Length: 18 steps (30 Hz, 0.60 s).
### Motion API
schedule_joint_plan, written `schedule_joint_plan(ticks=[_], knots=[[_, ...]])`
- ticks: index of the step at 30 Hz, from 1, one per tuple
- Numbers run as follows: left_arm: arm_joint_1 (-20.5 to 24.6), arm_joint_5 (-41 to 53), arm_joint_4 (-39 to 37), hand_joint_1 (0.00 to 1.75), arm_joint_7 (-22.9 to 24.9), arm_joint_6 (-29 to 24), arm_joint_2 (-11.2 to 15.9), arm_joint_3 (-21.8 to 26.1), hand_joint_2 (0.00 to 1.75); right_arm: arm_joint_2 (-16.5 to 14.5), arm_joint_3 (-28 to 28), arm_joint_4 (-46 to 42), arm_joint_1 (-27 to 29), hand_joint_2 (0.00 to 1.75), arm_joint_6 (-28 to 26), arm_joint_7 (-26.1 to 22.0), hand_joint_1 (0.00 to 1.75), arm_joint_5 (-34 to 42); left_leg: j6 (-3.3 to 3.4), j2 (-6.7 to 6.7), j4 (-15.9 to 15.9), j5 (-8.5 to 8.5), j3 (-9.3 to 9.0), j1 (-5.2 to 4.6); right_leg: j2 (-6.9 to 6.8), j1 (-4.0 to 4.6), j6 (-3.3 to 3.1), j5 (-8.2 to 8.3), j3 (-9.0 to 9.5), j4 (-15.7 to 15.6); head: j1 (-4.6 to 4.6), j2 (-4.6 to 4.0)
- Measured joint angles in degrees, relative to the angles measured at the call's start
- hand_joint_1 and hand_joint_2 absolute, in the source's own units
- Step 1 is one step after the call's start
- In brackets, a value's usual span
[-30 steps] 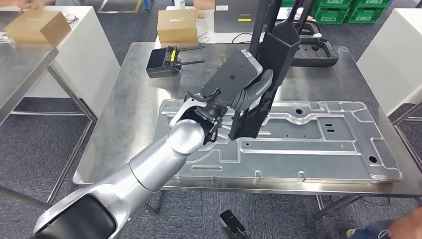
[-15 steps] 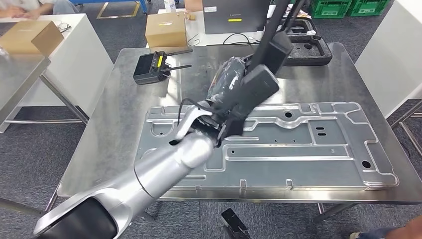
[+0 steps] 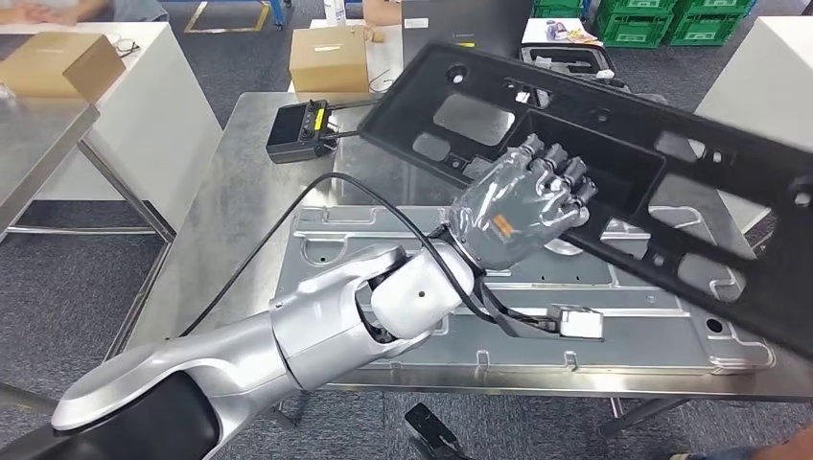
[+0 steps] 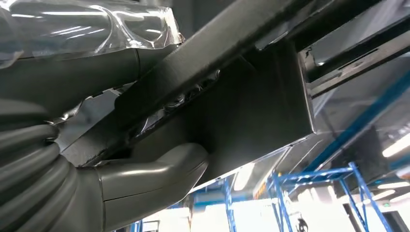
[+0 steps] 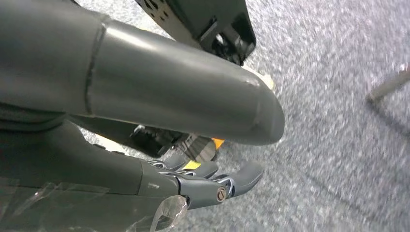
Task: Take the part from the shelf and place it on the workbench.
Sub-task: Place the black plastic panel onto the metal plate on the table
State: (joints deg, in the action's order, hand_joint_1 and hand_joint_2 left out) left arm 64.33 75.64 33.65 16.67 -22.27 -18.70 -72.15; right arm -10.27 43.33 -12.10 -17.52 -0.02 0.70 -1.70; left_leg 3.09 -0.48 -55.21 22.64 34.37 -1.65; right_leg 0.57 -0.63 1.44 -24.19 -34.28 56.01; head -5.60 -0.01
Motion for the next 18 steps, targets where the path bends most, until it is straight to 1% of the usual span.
schedule_joint_plan(ticks=[4, 7, 11, 12, 18], knots=[[-1.6, 1.2, 0.5, 1.75, -3.6, 4.0, 0.2, 0.9, 1.75, 0.0, 0.5, 0.0, -0.1, 0.0, 0.0, 0.0, 0.0, 0.0, 0.07, 0.02, 0.0, 0.03, -0.04, 0.01, -0.03, -0.01, 0.08, 0.02, 0.02, 0.0, 0.0, 0.0], [-3.3, -2.4, 0.6, 1.75, -4.3, 7.7, 0.1, 2.2, 1.75, 0.0, 1.1, 0.0, -0.1, 0.0, 0.0, 0.0, 0.0, 0.0, 0.08, 0.02, 0.0, 0.03, -0.04, 0.12, -0.03, -0.01, 0.09, 0.02, 0.02, 0.0, -0.01, 0.01], [-4.7, -16.1, 0.6, 1.75, -1.0, 17.2, -0.1, 3.7, 1.75, 0.0, 1.5, 0.0, -0.2, 0.0, 0.0, -0.1, 0.0, 0.0, 0.07, 0.05, 0.0, 0.02, -0.06, 0.24, -0.02, 0.03, 0.08, 0.02, 0.01, 0.0, -0.01, 0.0], [-4.9, -18.3, 0.6, 1.75, -0.3, 18.3, -0.2, 3.9, 1.75, 0.0, 1.6, 0.0, -0.2, 0.0, 0.0, -0.1, 0.0, 0.0, 0.06, 0.05, 0.0, 0.02, -0.06, 0.27, -0.02, 0.06, 0.08, 0.02, 0.01, 0.0, -0.01, 0.0], [-4.8, -25.6, 0.6, 1.75, 3.5, 21.5, -0.4, 4.0, 1.75, -0.2, 1.8, 0.0, -0.4, 0.0, -0.2, 0.0, 0.0, 0.1, 0.05, 0.05, 0.0, 0.02, -0.06, 0.42, -0.01, 0.18, 0.07, 0.01, -0.01, 0.0, -0.01, 0.01]])
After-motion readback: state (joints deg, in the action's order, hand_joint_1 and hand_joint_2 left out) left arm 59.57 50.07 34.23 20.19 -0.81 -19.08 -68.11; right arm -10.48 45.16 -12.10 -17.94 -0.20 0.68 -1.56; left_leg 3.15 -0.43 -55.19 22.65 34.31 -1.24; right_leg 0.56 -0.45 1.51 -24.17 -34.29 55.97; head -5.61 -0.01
